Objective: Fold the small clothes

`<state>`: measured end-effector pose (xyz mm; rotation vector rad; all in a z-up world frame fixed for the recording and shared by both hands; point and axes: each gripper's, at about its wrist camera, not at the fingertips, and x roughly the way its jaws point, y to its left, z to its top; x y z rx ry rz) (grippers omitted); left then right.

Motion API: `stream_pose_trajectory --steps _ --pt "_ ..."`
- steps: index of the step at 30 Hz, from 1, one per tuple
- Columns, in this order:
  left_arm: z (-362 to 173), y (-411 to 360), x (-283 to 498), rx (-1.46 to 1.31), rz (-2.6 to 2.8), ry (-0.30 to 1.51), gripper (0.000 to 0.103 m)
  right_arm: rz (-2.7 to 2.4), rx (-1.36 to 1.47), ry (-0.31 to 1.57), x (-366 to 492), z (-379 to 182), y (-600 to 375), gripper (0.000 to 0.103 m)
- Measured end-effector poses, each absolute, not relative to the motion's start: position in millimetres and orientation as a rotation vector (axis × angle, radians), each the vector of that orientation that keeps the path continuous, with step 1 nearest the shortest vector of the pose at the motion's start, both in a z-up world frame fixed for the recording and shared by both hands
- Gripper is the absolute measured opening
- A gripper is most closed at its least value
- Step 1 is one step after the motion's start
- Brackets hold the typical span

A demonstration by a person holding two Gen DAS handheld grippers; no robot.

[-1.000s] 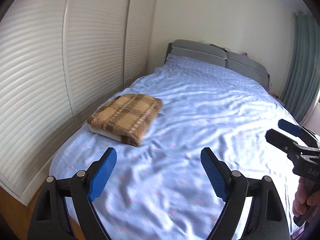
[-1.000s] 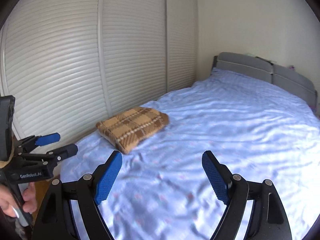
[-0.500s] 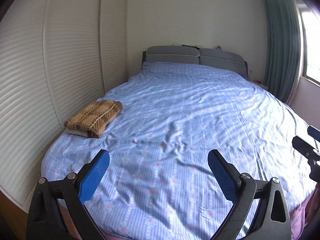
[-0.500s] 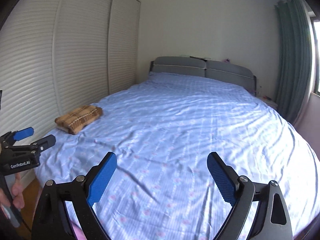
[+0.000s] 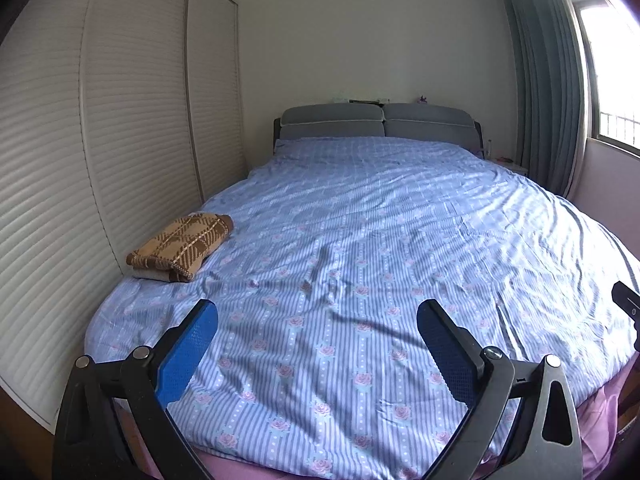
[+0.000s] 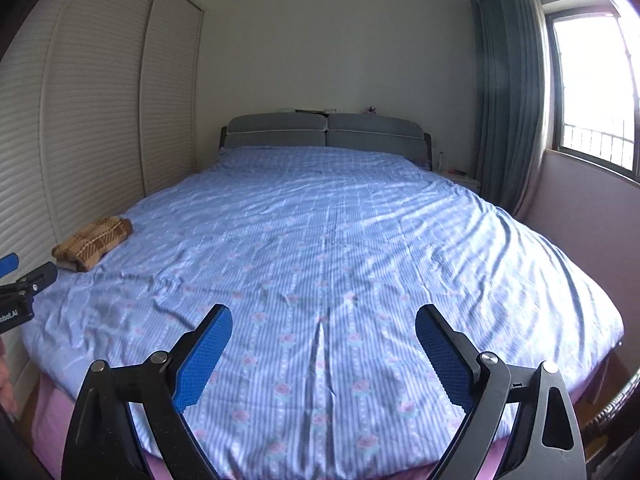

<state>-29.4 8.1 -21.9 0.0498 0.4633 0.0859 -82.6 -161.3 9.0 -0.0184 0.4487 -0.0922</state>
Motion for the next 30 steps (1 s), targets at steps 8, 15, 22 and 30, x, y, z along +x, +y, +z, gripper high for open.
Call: stream_pose_trajectory --steps 8,15,22,30 --pt "-26 -5 -44 0.086 0.077 0.485 0.102 -0.12 -0.024 0.431 -103 23 -171 0.094" --pt "-26 -12 -48 0.092 0.065 0.516 0.102 -0.141 -0.02 0.463 -111 24 -174 0.094" --pt "-32 -11 -49 0.086 0.062 0.555 0.102 -0.14 -0.005 0.482 -114 23 -177 0.094" --pt "-32 -10 -50 0.083 0.055 0.563 0.102 -0.143 -0.011 0.486 -116 24 -178 0.094"
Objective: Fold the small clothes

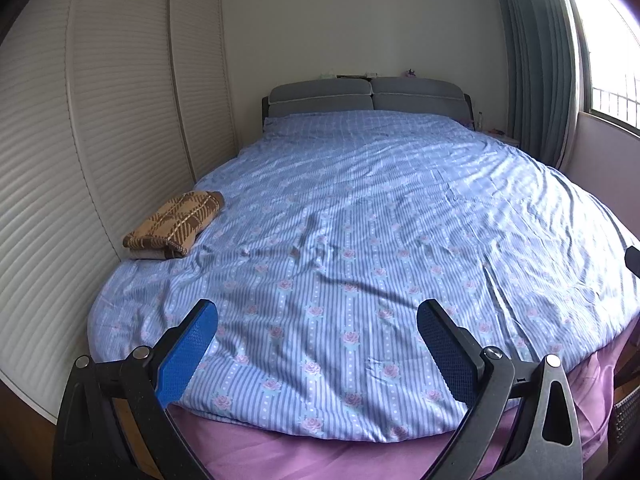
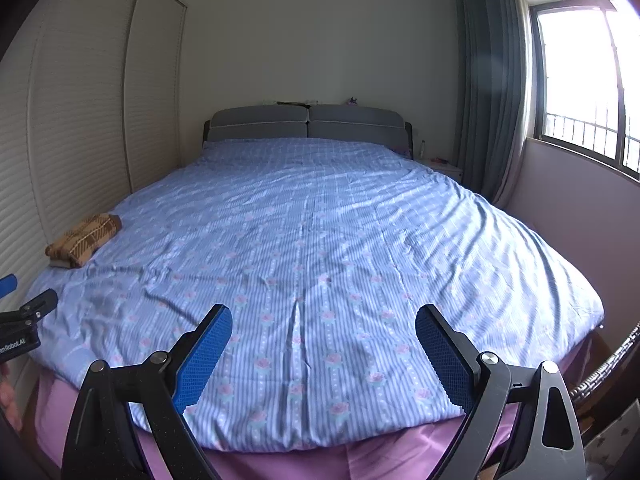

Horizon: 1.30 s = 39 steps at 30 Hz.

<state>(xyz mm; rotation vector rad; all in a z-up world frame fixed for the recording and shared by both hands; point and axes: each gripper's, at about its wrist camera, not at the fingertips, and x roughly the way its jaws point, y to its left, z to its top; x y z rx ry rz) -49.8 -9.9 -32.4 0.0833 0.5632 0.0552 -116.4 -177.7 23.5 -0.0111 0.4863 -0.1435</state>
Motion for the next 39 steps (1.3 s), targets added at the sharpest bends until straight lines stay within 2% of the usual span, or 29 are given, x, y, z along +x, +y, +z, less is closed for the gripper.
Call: stream_pose_trajectory --steps 39 --pt "-32.9 -6.8 -55.3 0.071 0.035 0.569 0.102 -0.128 -0.014 0.491 -116.3 23.2 -174.6 0.094"
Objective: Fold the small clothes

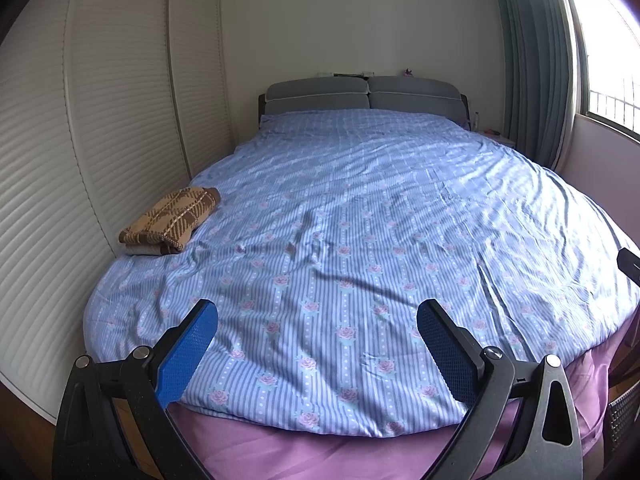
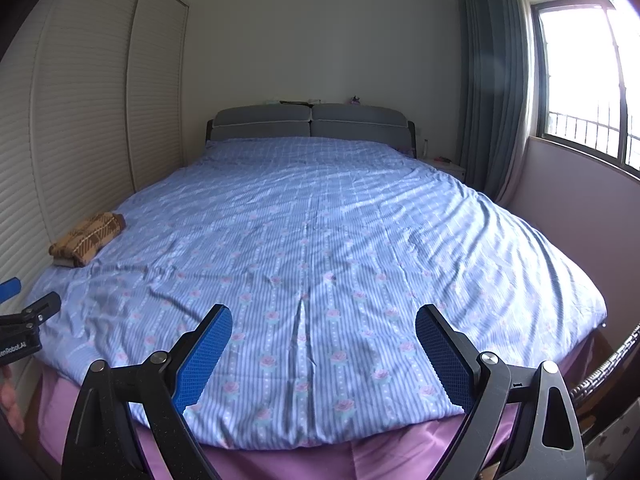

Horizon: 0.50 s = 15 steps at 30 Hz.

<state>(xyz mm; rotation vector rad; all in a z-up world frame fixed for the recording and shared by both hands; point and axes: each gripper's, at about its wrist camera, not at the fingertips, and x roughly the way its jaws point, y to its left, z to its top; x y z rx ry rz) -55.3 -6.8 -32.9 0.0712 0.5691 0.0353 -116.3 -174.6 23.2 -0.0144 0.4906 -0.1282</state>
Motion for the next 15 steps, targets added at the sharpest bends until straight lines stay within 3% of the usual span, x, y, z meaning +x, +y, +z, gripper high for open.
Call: stream_pose_trajectory --steps 15 --pt "-31.6 -8.8 -55.9 0.066 0.027 0.575 0.102 -0.127 -0.009 0.487 -117.1 23.2 -173.0 0.094"
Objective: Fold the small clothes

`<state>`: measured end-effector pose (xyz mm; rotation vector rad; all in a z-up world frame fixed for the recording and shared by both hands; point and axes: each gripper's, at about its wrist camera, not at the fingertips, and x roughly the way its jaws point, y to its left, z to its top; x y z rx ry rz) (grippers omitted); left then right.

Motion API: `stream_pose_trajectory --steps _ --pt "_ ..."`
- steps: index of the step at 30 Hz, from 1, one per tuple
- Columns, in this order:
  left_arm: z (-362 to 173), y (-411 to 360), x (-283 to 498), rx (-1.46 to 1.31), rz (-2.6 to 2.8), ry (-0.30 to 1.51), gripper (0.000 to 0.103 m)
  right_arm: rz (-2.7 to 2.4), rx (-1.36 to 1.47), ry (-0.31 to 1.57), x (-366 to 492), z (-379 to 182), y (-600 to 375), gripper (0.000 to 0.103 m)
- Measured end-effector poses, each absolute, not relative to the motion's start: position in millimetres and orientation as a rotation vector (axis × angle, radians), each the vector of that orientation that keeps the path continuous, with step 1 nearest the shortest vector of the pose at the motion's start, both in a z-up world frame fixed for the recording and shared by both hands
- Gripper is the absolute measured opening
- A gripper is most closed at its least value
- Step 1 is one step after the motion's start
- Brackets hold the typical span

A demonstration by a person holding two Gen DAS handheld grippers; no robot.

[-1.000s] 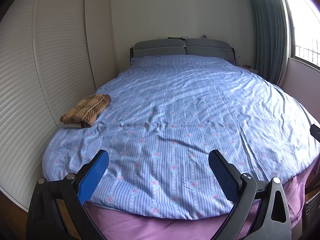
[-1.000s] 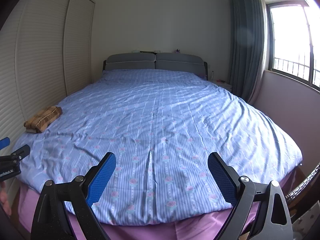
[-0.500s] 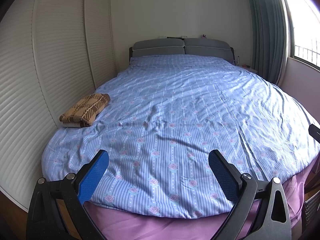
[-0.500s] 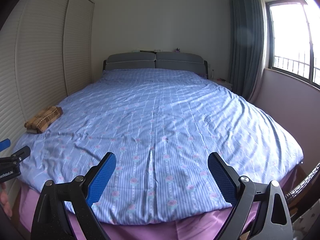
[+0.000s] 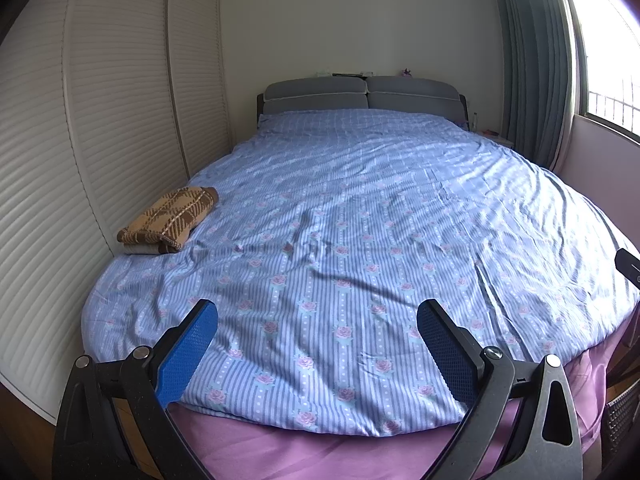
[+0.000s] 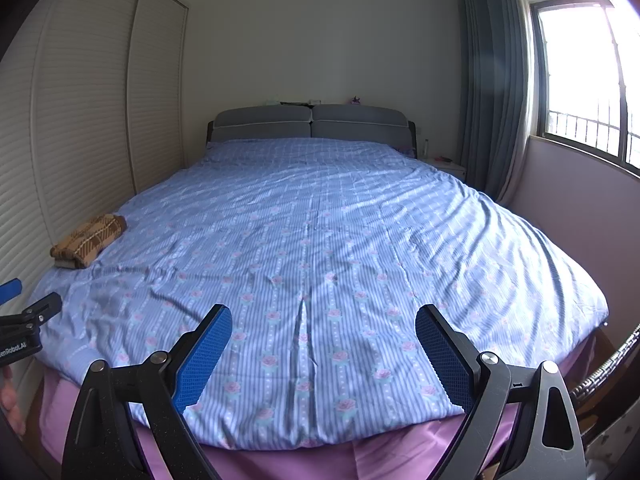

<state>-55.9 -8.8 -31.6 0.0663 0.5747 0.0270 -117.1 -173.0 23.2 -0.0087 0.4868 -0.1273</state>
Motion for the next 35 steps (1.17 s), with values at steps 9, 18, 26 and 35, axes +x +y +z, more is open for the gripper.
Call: stream_pose_trajectory --steps 9,18,26,35 --pt "-28.4 -10.4 -56.4 0.065 0.01 0.565 0.102 -0.127 -0.008 0.487 -117.1 23.5 -172.7 0.094" --pt "-28.6 -10.0 -57.1 0.062 0.014 0.565 0.102 -0.127 -0.007 0.488 -117.3 23.3 -173.2 0.094" --pt "-33.0 -11.4 -54.9 0.057 -0.002 0.592 0.102 -0.127 -0.007 0.488 -117.4 23.0 -173.6 0.094" --pt "-32.9 -14.6 -56.4 0.076 -0.008 0.571 0.102 -0.13 -0.007 0.49 -117.1 23.4 -172.5 0.094"
